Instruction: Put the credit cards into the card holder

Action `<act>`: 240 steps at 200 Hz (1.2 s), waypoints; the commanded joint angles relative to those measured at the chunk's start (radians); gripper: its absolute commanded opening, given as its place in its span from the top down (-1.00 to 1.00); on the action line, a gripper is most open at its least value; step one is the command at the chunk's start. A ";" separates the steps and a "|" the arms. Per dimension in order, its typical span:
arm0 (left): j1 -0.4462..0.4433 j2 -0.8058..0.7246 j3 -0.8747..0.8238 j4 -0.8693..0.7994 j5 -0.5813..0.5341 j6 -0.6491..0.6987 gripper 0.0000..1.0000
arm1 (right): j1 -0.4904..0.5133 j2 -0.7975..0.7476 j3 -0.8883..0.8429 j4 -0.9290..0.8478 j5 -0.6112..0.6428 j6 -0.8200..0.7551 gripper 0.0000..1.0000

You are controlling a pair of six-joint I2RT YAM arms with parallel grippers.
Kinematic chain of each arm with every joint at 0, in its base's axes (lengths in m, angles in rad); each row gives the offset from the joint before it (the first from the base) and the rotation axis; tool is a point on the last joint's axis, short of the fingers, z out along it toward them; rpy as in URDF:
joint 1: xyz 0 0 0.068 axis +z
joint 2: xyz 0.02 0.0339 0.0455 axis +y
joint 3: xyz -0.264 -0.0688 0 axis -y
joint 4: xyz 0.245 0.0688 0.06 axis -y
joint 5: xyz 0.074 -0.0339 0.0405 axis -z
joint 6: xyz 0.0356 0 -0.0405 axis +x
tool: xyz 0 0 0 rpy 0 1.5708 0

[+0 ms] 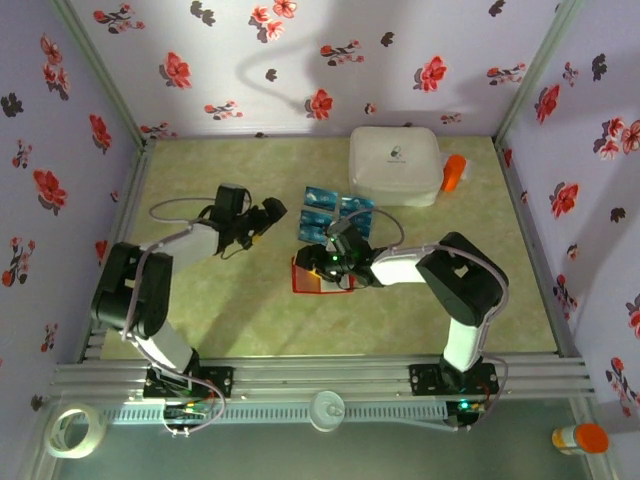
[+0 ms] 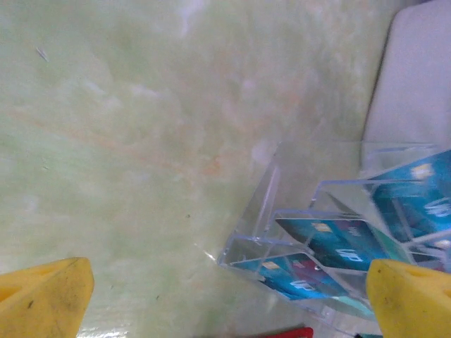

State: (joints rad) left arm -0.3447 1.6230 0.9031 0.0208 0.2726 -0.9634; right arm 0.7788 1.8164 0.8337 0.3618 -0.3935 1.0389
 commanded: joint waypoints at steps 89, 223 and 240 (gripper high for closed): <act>0.052 -0.345 -0.104 -0.234 -0.034 0.110 -1.00 | -0.104 -0.203 0.386 -0.690 0.084 -0.446 -0.10; -0.028 -0.557 -0.321 -0.263 -0.057 0.032 -1.00 | -0.044 0.216 1.055 -1.351 0.570 -1.033 0.14; -0.034 -0.560 -0.336 -0.257 -0.058 0.023 -0.99 | -0.035 0.257 1.103 -1.367 0.595 -1.049 0.14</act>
State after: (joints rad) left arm -0.3660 1.0832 0.5892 -0.2306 0.2348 -0.9115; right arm 0.7296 2.0396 1.8519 -0.9173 0.0944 0.0723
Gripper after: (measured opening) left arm 0.998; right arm 0.431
